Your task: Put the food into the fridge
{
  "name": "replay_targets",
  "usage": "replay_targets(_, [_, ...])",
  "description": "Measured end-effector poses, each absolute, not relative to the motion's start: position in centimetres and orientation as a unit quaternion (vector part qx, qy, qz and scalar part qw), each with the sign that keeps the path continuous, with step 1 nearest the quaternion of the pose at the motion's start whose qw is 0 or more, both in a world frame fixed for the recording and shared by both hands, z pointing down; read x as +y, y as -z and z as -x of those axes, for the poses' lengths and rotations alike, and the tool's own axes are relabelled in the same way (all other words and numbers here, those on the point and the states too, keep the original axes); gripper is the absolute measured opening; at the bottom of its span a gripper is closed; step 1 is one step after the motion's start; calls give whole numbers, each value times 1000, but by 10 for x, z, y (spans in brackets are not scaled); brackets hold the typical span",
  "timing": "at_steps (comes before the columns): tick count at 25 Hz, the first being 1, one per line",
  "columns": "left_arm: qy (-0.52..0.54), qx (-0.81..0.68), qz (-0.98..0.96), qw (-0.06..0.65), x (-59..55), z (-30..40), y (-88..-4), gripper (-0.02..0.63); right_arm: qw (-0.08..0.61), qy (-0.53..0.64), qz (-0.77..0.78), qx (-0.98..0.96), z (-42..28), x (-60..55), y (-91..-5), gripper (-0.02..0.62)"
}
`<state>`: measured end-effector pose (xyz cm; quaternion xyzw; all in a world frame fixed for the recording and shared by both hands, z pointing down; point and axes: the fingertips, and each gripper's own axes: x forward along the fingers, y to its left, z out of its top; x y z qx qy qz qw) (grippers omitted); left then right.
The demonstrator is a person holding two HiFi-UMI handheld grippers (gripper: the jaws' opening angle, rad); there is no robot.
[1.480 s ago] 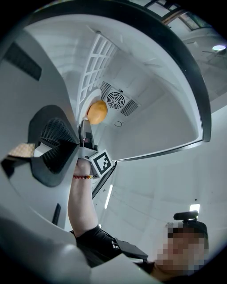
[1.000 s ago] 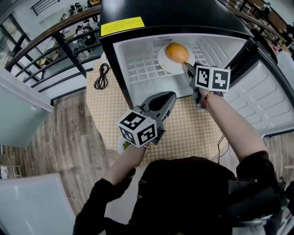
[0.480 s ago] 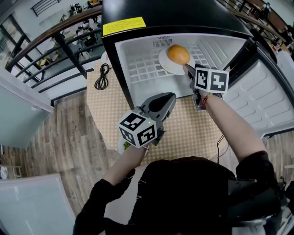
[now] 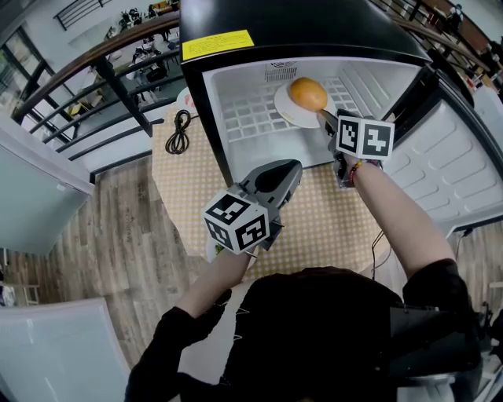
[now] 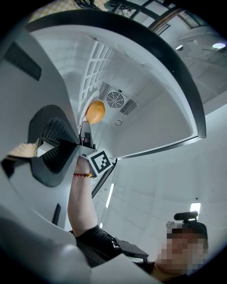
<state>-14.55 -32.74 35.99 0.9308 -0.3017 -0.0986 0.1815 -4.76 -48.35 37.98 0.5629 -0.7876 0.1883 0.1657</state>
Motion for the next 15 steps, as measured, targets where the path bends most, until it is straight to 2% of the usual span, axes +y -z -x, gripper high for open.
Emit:
replay_targets(9, [90,-290,-938,169,-310,146,-353,12,142,-70,-575,-802,37,-476,-352,179])
replay_targets(15, [78,-284,-942,158,-293,147,-354,12,139,-29,-571,-809,39,-448,-350,66])
